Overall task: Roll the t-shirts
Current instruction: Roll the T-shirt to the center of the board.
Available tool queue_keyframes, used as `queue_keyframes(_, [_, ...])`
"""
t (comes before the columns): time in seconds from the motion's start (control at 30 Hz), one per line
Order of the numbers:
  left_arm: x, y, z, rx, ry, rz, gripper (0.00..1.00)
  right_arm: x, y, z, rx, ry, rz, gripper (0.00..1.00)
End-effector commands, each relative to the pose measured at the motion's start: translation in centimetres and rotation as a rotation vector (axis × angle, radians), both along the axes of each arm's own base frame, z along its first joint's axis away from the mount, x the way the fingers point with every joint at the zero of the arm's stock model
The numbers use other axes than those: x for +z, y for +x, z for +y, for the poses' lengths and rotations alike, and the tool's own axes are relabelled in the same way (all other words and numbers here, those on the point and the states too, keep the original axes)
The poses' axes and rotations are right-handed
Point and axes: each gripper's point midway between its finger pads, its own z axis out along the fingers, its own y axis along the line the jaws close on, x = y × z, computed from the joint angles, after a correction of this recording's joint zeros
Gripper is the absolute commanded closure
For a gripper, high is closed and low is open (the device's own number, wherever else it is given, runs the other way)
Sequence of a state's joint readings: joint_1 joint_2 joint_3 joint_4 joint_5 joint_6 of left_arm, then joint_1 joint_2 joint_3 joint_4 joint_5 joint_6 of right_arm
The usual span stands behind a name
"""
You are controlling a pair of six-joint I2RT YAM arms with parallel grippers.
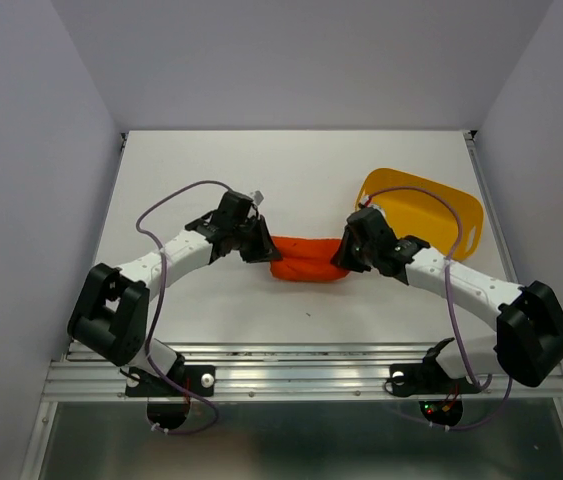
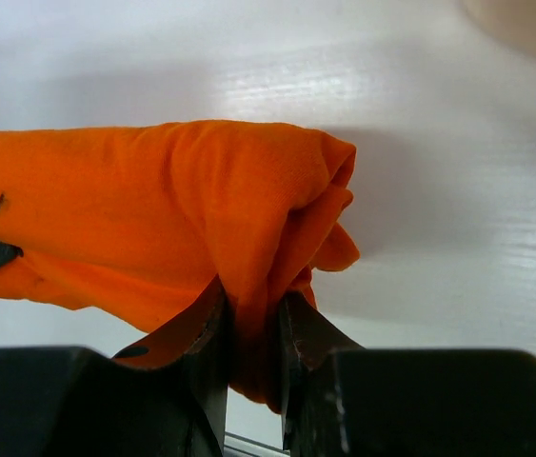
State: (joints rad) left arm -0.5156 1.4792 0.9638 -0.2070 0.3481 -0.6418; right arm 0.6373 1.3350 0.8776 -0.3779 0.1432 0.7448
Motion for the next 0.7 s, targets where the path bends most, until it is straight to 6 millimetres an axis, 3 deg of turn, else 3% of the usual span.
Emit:
queue_keyframes(0.0, [1.4, -0.9, -0.6, -0.019, -0.068, -0.072, 1.00, -0.9, -1.9, -1.2, -0.012, 0.015, 0.016, 0.99])
queue_keyframes(0.13, [-0.9, -4.5, -1.5, -0.064, -0.078, -0.004, 1.00, -3.3, -4.2, -1.9, -0.007, 0.016, 0.074, 0.99])
queue_keyframes(0.47, [-3.1, -8.0, -2.1, -0.100, -0.088, 0.085, 1.00, -5.4, -6.7, -3.2, -0.026, 0.003, 0.138, 0.98])
queue_keyframes(0.57, [-4.4, -9.0, -2.2, -0.137, -0.061, 0.130, 1.00, -6.1, -7.3, -3.7, -0.039, -0.012, 0.163, 0.85])
queue_keyframes(0.6, [-4.6, -9.1, -2.2, -0.146, -0.051, 0.137, 0.92, -6.2, -7.4, -3.9, -0.042, -0.014, 0.165, 0.80])
queue_keyframes(0.63, [-5.0, -9.2, -2.1, -0.160, -0.035, 0.142, 0.88, -6.3, -7.5, -4.1, -0.045, -0.020, 0.165, 0.66])
queue_keyframes(0.67, [-5.3, -9.1, -2.0, -0.156, -0.012, 0.151, 0.81, -6.1, -7.6, -4.2, -0.050, -0.023, 0.164, 0.60])
